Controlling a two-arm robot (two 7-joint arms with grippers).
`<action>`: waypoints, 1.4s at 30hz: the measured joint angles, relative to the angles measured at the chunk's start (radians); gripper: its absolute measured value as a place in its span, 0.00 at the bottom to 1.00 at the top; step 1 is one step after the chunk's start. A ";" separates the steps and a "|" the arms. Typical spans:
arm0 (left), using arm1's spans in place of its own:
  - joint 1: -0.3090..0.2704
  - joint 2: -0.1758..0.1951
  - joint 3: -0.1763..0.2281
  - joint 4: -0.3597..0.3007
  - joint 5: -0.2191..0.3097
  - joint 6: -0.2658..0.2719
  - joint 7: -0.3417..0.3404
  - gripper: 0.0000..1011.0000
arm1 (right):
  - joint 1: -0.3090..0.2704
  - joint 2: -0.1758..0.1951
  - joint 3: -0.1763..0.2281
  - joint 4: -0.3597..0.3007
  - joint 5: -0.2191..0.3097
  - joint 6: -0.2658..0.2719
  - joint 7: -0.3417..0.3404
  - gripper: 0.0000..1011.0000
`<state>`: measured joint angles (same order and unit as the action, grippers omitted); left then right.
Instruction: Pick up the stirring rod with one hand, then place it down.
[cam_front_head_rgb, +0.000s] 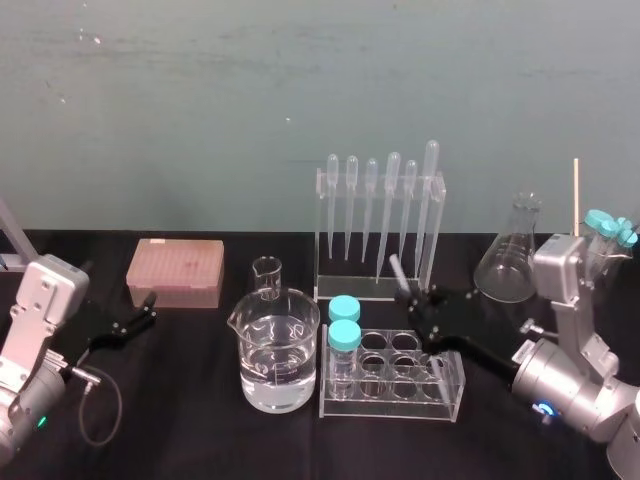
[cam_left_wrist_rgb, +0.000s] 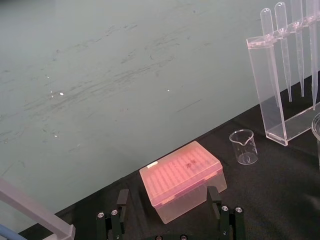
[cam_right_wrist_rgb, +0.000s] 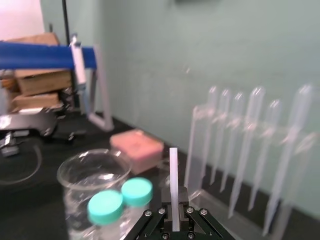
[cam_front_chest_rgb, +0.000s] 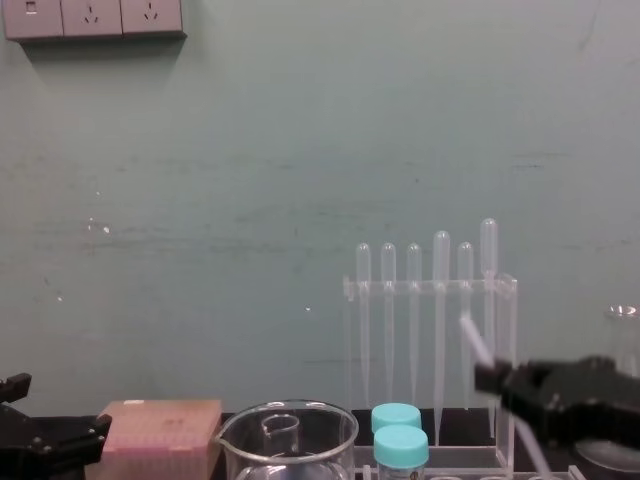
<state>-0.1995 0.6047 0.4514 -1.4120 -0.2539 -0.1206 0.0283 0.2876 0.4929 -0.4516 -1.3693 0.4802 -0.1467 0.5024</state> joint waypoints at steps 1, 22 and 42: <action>0.000 0.000 0.000 0.000 0.000 0.000 0.000 0.99 | -0.005 -0.006 0.011 0.000 -0.018 -0.039 -0.014 0.07; 0.000 0.000 0.000 0.000 0.000 0.000 0.000 0.99 | 0.046 -0.160 0.150 0.112 0.127 -0.483 0.098 0.07; 0.000 0.000 0.000 0.000 0.000 0.000 0.000 0.99 | 0.042 -0.176 0.161 0.180 0.197 -0.390 0.159 0.07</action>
<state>-0.1996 0.6047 0.4514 -1.4120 -0.2539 -0.1205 0.0283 0.3292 0.3171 -0.2908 -1.1889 0.6776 -0.5366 0.6613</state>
